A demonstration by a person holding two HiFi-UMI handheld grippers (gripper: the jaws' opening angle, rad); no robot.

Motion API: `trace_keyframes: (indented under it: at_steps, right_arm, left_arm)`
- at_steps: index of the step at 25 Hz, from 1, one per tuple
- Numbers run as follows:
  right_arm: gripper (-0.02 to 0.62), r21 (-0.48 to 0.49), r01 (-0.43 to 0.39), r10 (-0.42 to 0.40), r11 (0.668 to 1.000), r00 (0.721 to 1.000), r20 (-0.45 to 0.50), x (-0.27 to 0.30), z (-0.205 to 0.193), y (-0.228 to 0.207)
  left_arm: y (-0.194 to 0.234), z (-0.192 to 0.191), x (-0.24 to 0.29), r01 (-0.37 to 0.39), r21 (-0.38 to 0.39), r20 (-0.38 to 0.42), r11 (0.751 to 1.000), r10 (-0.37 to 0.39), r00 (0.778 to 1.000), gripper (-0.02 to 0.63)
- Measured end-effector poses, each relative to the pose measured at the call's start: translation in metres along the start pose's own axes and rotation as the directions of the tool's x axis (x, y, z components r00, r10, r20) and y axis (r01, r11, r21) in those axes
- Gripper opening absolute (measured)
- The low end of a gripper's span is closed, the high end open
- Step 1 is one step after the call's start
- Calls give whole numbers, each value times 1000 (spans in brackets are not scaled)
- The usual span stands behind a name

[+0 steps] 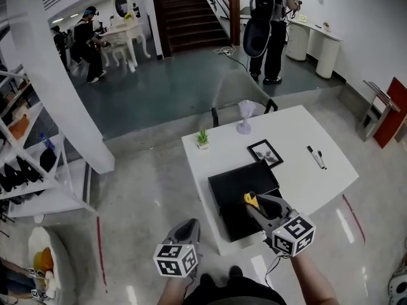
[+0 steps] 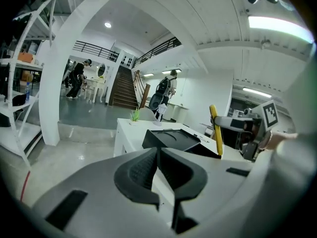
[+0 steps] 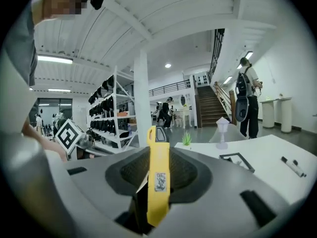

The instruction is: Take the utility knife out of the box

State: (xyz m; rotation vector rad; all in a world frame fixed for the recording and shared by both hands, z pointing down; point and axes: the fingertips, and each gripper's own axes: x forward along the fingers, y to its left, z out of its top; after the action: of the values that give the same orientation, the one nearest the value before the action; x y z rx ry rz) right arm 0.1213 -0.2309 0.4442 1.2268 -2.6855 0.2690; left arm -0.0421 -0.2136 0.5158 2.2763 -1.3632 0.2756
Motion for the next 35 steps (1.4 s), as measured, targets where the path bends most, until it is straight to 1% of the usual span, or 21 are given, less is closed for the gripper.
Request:
trace_keyframes:
  at_steps: [7,11,16,20,25,35]
  right_arm:
    - [117,53,86,-91,995,990,109,-23,17,-12]
    - [117,94,135,-149,986,975,164,-37,28,-19]
    - [117,134,168,-195,977,954,226,-50,40,-21]
    - [117,143,186,-217,972,945,243,-57,43,-21]
    - [117,155,191,-227,969,937,267,-62,48,-21]
    - [117,174,212,-256,962,923,287,-70,49,-23]
  left_arm:
    - [-14,8,18,54,24,-7,998,-54,999,25]
    - [-21,8,26,81,36,-21,996,-80,997,25]
    - [-28,7,30,106,44,-33,993,-104,994,25]
    - [-33,6,31,117,46,-39,992,-115,993,25]
    - [-34,8,29,121,53,-41,991,-119,992,25]
    - [-37,9,27,122,63,-36,991,-120,992,25]
